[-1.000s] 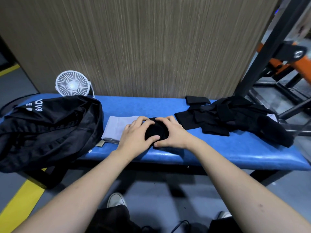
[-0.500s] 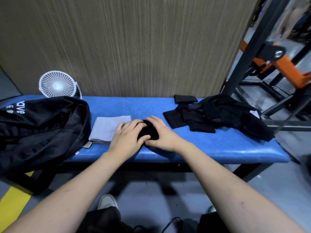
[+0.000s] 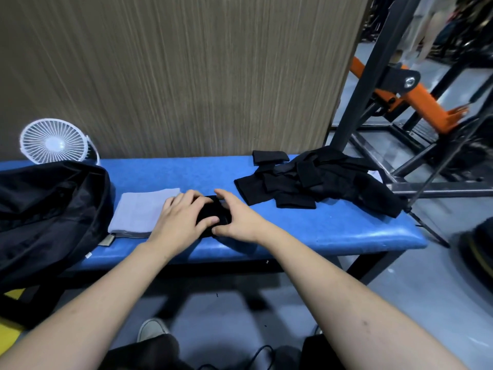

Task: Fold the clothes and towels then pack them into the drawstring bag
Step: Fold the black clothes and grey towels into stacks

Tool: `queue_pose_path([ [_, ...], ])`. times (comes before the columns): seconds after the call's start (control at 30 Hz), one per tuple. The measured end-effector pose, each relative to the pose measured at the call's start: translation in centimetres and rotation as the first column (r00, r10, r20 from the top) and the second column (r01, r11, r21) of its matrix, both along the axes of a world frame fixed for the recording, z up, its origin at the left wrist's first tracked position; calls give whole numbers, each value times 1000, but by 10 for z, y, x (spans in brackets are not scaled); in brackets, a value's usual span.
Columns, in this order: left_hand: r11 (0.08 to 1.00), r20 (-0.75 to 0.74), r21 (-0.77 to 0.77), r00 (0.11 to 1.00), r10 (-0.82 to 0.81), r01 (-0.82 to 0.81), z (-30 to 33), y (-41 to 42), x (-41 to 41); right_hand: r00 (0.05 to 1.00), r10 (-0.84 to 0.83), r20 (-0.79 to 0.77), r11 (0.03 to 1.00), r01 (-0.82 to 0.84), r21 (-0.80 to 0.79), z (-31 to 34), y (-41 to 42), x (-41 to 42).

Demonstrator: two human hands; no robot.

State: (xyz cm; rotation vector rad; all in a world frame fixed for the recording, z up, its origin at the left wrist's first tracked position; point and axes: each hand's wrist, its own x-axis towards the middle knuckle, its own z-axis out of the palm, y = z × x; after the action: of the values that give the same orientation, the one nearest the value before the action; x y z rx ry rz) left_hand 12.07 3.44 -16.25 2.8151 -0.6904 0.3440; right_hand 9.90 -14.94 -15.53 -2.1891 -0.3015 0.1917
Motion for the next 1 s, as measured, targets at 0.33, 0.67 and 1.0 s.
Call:
queue_pose_path([
  [0.33,993,88,-102,995,-44,53,13,-45,-3,965,-126,229,988,144,-62,15,-59,-11],
  [0.67,983,42,-133,992,-119,124,7,-143,-4,897,-256,361,881,370,-295,9,-150,-30],
  [1.0,990,-23,-130,998,-55,51,-9,-187,-2,850,-277,448,724,491,-484,-8,-179,-27],
])
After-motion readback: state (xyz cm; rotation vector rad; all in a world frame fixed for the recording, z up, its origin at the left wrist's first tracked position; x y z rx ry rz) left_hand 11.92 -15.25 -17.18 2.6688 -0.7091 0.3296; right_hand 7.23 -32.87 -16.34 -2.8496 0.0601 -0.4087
